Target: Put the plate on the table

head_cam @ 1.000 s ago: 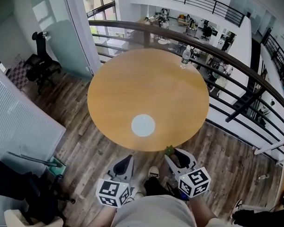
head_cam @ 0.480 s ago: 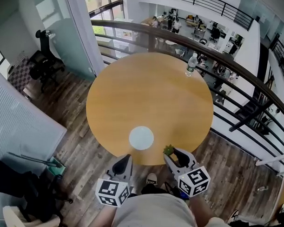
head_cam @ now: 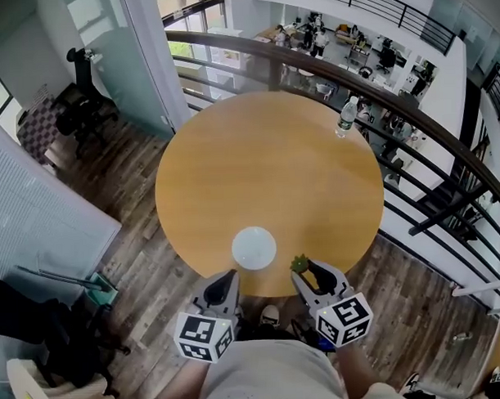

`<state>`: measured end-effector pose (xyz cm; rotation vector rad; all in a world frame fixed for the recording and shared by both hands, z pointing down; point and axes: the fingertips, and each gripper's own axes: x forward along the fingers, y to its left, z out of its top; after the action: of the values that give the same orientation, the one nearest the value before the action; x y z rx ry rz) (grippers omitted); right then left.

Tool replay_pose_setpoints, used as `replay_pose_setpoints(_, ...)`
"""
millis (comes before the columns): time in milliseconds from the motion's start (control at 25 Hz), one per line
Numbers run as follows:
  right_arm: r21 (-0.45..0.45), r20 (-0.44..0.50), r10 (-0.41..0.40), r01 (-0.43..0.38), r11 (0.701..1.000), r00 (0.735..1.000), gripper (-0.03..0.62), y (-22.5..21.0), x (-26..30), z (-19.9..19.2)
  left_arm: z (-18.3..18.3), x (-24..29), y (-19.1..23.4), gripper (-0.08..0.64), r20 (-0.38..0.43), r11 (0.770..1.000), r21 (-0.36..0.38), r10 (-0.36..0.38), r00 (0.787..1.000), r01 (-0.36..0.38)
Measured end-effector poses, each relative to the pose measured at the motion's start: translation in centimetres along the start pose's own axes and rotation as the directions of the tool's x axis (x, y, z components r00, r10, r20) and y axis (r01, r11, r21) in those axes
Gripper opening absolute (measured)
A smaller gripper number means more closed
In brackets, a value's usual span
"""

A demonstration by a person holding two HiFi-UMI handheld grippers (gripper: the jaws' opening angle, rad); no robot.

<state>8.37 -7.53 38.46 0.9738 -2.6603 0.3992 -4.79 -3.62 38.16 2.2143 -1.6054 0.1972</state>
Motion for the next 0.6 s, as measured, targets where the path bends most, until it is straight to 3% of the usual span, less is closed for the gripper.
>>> replay_pose_setpoints(600, 0.024, -0.051, -0.049, 0.050, 0.998, 0.998, 0.155, 0.7, 3.7, -0.3, 1.1, 1.9, 3.9, 0.023, -0.051, 0.998, 0.036, -0.050, 0.997, 0.052)
